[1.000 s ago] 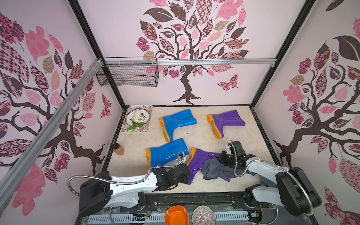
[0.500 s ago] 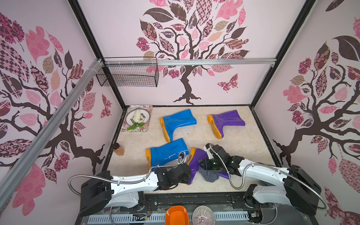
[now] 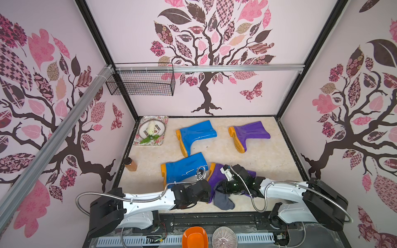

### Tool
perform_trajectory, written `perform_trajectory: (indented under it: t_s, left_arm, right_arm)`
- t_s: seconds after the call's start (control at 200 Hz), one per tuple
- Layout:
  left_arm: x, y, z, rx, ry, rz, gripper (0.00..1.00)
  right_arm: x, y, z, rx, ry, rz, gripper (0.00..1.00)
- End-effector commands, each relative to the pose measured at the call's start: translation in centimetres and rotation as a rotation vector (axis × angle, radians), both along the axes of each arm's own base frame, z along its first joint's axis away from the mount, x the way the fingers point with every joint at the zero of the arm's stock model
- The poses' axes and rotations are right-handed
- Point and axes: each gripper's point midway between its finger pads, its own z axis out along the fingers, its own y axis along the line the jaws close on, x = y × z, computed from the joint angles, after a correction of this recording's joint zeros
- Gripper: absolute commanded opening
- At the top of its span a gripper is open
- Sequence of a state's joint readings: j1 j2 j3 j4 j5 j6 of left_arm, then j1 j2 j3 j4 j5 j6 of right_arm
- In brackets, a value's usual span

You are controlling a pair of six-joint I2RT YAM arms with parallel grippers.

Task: Wipe the rubber boots with a cloth
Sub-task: Wipe the dirt off the rubber boot.

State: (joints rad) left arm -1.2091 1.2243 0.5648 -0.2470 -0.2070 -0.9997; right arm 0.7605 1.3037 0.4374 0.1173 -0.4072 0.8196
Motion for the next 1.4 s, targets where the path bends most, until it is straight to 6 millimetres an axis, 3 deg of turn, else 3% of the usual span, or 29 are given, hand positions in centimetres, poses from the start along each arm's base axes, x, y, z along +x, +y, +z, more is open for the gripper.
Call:
perform_trajectory:
  t_s: [0.0,0.165,0.26,0.45,0.515,0.585,0.68,0.765,0.955,1.075,1.175,1.395]
  left_arm:
    - [-0.1,2.0,-1.4,0.091,0.008,0.021,0.00]
    - [-0.1,3.9,-2.6,0.169,0.001,0.038,0.00]
    - [0.0,4.3,-2.6,0.221,-0.005,0.026,0.00]
    - [0.5,4.0,-0.8,0.251,-0.051,-0.014,0.00]
    - [0.8,3.7,-0.1,0.247,-0.075,-0.021,0.00]
    - [0.7,3.4,-0.2,0.241,-0.075,-0.036,0.00]
    - [0.3,2.4,-0.6,0.220,-0.044,-0.067,0.00]
    - [0.1,2.0,-0.8,0.224,-0.035,-0.076,0.00]
    - [0.3,2.7,-0.4,0.265,-0.069,-0.095,0.00]
    - [0.2,2.1,-0.7,0.259,-0.064,-0.112,0.00]
    - [0.0,1.3,-0.6,0.252,-0.068,-0.129,0.00]
    - [-1.3,0.8,-1.1,0.270,-0.114,-0.190,0.00]
  right_arm:
    - [3.6,-9.9,-2.8,-0.294,0.018,-0.337,0.00]
    - [4.6,-16.8,-2.9,-0.402,0.034,-0.540,0.00]
    - [5.9,-18.8,-0.8,-0.380,-0.006,-0.593,0.00]
    - [8.0,-18.7,8.4,-0.303,-0.193,-0.605,0.00]
    - [8.3,-17.3,11.0,-0.207,-0.239,-0.573,0.00]
    - [8.5,-14.8,12.2,-0.043,-0.248,-0.521,0.00]
    - [8.1,-9.8,11.9,0.156,-0.201,-0.361,0.00]
    - [7.1,-6.4,12.3,0.141,-0.221,-0.199,0.00]
    - [7.8,-7.6,12.2,0.112,-0.315,-0.291,0.00]
    - [7.7,-4.0,10.8,0.266,-0.230,-0.170,0.00]
    - [8.1,-1.9,8.6,0.284,-0.166,-0.100,0.00]
    - [10.7,-1.2,3.1,0.172,-0.136,-0.110,0.00]
